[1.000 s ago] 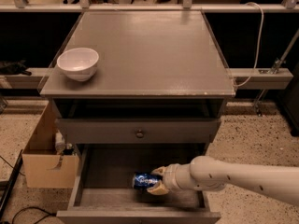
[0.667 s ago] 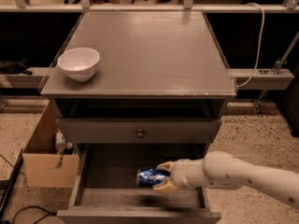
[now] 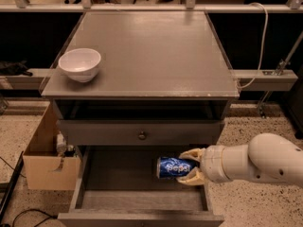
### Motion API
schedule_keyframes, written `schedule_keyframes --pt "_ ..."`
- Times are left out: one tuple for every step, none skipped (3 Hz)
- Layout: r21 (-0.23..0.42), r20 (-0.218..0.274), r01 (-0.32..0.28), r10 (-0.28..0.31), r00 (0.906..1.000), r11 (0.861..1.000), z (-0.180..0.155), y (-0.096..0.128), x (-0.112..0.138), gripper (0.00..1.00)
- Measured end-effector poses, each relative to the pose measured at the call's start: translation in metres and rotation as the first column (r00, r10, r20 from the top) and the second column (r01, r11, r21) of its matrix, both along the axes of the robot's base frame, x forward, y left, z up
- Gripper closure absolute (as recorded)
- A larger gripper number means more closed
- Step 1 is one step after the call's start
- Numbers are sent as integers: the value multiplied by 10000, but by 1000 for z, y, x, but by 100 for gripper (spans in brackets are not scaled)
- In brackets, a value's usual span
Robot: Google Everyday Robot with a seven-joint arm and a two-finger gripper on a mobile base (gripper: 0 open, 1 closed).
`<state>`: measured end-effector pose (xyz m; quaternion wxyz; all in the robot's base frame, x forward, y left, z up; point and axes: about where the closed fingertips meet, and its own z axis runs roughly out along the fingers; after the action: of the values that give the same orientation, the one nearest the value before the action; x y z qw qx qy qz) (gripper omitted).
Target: Pick pepsi can from middle drawer and place on counter
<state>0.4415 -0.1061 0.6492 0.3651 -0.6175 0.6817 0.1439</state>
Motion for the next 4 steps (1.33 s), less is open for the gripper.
schedule_keyframes --pt "-1 2 0 0 10000 10000 0 0 0 100" --pt "-239 607 -138 153 9980 9996 33 -2 -14 100" --pt "-525 1773 -507 593 9824 9973 109 2 -37 100" --pt "159 2891 -645 572 9556 9978 201 -5 -57 100"
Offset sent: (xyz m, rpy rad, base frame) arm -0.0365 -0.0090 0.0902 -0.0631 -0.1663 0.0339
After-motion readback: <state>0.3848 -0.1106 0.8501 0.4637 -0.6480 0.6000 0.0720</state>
